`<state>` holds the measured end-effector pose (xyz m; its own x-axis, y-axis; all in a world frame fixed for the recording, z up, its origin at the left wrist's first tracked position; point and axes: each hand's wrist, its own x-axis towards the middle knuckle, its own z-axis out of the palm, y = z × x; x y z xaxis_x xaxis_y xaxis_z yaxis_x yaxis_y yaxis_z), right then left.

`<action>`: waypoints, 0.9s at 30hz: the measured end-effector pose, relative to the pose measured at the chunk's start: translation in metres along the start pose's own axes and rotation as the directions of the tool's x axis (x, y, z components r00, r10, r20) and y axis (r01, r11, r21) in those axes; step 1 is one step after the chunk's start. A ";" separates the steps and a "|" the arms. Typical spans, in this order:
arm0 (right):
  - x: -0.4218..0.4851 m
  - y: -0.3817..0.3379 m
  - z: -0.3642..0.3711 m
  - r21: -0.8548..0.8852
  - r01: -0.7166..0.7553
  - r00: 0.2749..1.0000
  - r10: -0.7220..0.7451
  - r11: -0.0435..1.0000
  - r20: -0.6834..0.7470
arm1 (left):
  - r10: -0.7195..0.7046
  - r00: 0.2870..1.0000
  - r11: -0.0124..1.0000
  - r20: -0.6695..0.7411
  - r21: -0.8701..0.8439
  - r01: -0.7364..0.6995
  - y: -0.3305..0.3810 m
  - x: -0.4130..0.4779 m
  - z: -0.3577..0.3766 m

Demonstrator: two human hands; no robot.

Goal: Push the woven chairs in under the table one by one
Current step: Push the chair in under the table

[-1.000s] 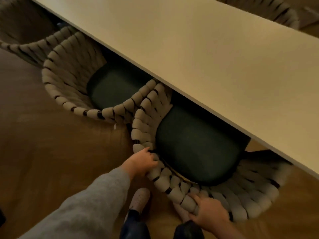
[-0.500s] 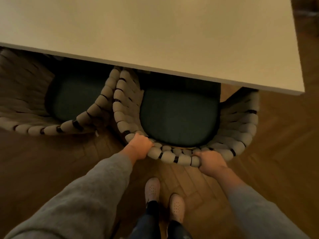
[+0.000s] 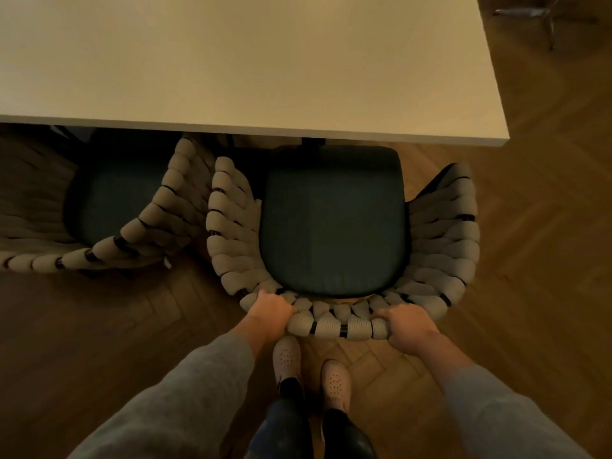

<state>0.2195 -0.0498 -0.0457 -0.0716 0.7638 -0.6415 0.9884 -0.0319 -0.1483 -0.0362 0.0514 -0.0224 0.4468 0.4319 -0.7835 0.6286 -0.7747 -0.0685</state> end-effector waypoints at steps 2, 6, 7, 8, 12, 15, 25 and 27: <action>-0.008 0.005 0.006 0.003 0.002 1.000 -0.002 1.000 0.005 | 0.006 1.000 1.000 -0.008 0.020 -0.006 0.009 -0.004 0.001; -0.011 0.019 0.001 0.001 0.026 1.000 -0.026 1.000 0.001 | 0.005 1.000 1.000 -0.016 0.014 -0.005 0.015 0.001 -0.009; -0.009 0.023 -0.003 0.000 0.028 1.000 -0.028 1.000 -0.004 | 0.004 1.000 1.000 -0.015 0.019 -0.004 0.016 0.004 -0.013; -0.006 0.026 -0.006 0.000 0.028 1.000 -0.028 1.000 -0.009 | 0.002 1.000 1.000 -0.018 0.020 -0.001 0.015 0.008 -0.017; 0.008 0.032 -0.019 -0.014 0.035 0.998 -0.035 0.999 -0.042 | -0.014 0.998 1.000 -0.062 -0.015 0.013 0.003 0.023 -0.028; 0.019 0.034 -0.026 -0.009 0.050 0.997 -0.051 0.999 -0.064 | -0.022 0.997 1.000 -0.080 -0.023 0.020 -0.008 0.033 -0.032; 0.052 0.042 -0.054 -0.010 0.031 0.997 -0.032 0.999 -0.072 | -0.030 0.993 0.998 -0.118 -0.051 0.024 -0.032 0.050 -0.061; 0.057 0.045 -0.061 -0.008 0.024 0.998 -0.025 1.000 -0.063 | -0.041 0.992 0.997 -0.120 -0.077 0.032 -0.035 0.054 -0.066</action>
<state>0.2685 0.0314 -0.0434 -0.0874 0.8035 -0.5889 0.9874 -0.0083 -0.1578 0.0079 0.1326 -0.0217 0.4937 0.5160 -0.7000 0.6898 -0.7225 -0.0461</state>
